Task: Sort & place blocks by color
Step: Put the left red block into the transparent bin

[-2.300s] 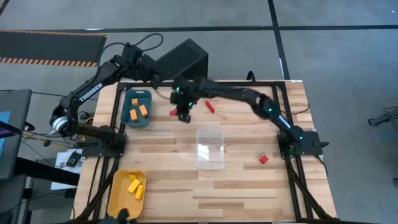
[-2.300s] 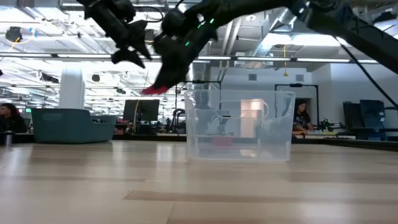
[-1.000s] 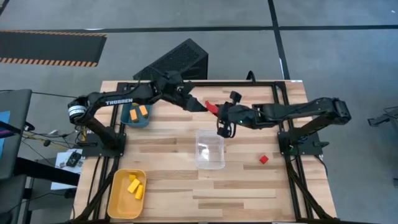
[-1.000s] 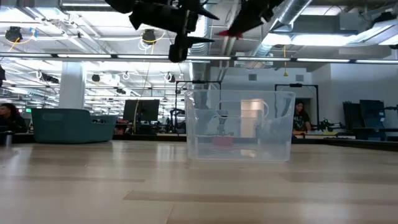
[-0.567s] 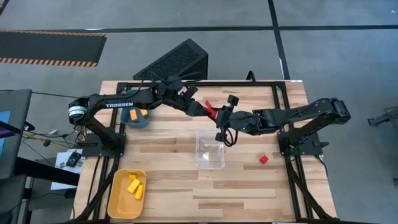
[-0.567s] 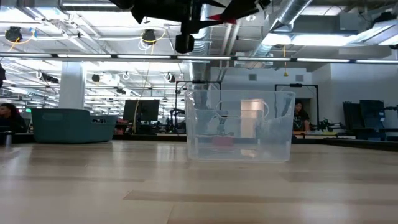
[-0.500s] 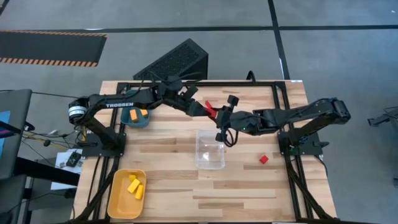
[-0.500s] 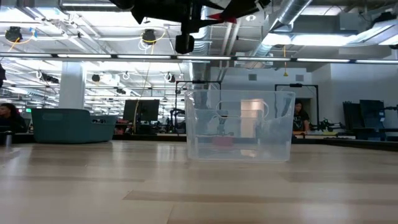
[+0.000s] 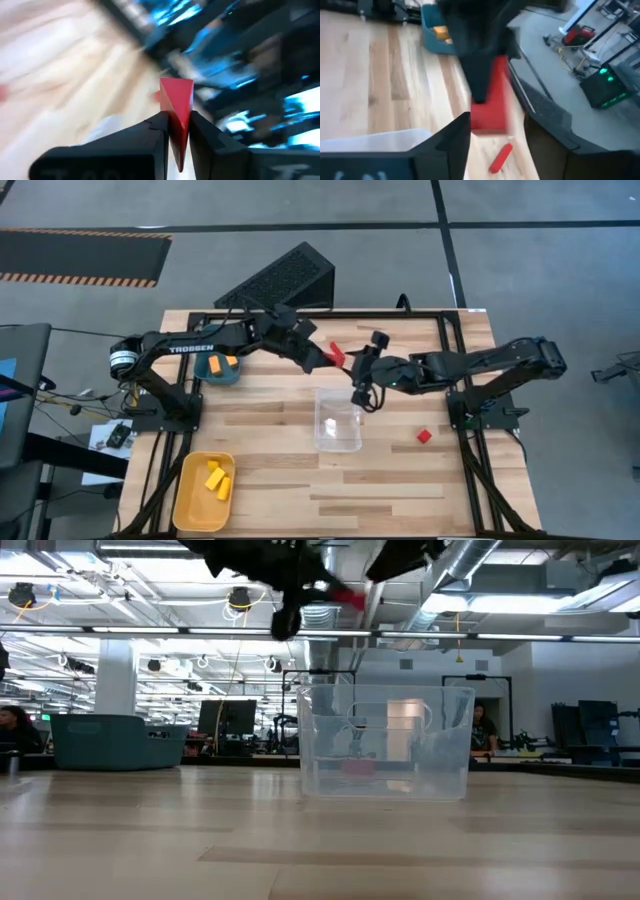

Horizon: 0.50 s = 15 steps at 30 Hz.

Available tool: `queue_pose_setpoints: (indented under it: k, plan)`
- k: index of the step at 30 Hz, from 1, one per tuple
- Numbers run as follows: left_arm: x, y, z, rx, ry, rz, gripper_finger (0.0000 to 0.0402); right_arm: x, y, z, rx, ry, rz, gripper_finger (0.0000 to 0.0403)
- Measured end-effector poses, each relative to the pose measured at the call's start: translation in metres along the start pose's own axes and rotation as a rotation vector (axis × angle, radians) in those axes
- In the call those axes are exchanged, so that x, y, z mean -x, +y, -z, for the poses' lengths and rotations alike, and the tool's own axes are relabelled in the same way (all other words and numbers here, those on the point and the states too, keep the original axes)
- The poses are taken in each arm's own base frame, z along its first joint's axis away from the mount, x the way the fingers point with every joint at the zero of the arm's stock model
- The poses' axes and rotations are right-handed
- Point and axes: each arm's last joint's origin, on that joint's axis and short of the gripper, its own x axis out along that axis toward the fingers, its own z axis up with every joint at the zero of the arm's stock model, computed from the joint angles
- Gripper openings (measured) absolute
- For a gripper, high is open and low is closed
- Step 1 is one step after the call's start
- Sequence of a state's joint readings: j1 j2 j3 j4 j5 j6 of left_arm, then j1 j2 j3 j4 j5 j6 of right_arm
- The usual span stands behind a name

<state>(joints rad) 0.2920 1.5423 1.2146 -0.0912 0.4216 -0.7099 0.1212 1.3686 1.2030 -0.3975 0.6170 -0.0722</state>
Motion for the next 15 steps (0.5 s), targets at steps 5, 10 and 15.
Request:
queue_pose_setpoints:
  k: [5,10,15]
  plan:
    - [-0.014,0.005,0.024,-0.173,0.118,-0.127,0.0022,0.020,-0.017,0.007,-0.092,0.060,0.015,0.0233]
    - [-0.050,0.006,0.053,-0.376,0.225,-0.130,0.0029,0.030,-0.045,0.014,-0.219,0.110,0.081,0.0235]
    - [-0.078,0.023,0.076,-0.379,0.314,-0.198,0.0030,0.033,-0.064,0.022,-0.330,0.162,0.104,0.0226]
